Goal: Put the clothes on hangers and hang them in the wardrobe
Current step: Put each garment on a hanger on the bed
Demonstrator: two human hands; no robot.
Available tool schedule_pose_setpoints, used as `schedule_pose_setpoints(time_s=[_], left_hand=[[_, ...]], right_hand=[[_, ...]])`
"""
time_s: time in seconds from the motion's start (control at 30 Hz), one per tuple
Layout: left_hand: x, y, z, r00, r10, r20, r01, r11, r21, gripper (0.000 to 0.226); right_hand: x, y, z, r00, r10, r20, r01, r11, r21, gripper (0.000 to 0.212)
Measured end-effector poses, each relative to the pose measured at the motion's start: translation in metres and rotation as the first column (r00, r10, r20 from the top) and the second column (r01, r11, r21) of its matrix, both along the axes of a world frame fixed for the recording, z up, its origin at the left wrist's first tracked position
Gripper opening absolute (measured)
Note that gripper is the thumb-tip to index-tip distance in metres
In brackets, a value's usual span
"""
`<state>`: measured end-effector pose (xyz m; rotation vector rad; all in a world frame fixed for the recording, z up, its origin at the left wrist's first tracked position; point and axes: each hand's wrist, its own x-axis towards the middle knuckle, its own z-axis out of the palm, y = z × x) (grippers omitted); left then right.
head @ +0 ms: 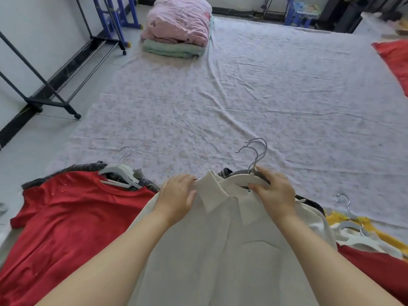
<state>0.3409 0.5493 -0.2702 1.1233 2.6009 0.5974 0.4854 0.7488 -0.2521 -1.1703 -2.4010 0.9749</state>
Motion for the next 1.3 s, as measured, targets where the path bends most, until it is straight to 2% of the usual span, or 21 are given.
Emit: schedule_pose_setpoints(time_s=[0.07,0.13,0.3,0.53,0.83,1.03,1.3], left_hand=[[-0.008,0.003,-0.024,1.000,0.006,0.008,-0.005,0.997,-0.079,0.050],[-0.011,0.002,-0.043,1.000,0.024,0.020,-0.021,0.990,-0.141,0.053],[-0.006,-0.012,-0.067,1.000,-0.015,0.021,0.020,0.970,-0.244,0.052],[0.005,-0.030,-0.042,1.000,-0.012,0.026,0.019,0.961,-0.276,0.049],[0.020,-0.077,0.058,0.997,-0.040,-0.068,0.012,0.931,-0.364,0.045],[0.027,-0.141,0.106,0.996,0.028,-0.084,-0.062,0.901,-0.429,0.050],[-0.003,-0.234,0.129,0.984,0.142,-0.107,-0.174,0.892,-0.418,0.052]], right_hand=[[-0.011,0.008,-0.025,0.982,-0.012,0.191,0.011,1.000,0.007,0.060],[-0.015,0.004,-0.048,0.948,0.010,0.320,-0.002,1.000,-0.025,0.063],[-0.001,-0.037,-0.084,0.910,0.102,0.401,-0.065,0.992,-0.104,0.053],[0.019,-0.084,-0.065,0.886,0.193,0.421,-0.146,0.979,-0.143,0.050],[0.026,-0.137,0.019,0.862,0.296,0.412,-0.245,0.954,-0.172,0.048],[0.019,-0.176,0.055,0.852,0.375,0.367,-0.333,0.927,-0.174,0.050],[-0.035,-0.244,0.078,0.802,0.469,0.370,-0.461,0.880,-0.117,0.051]])
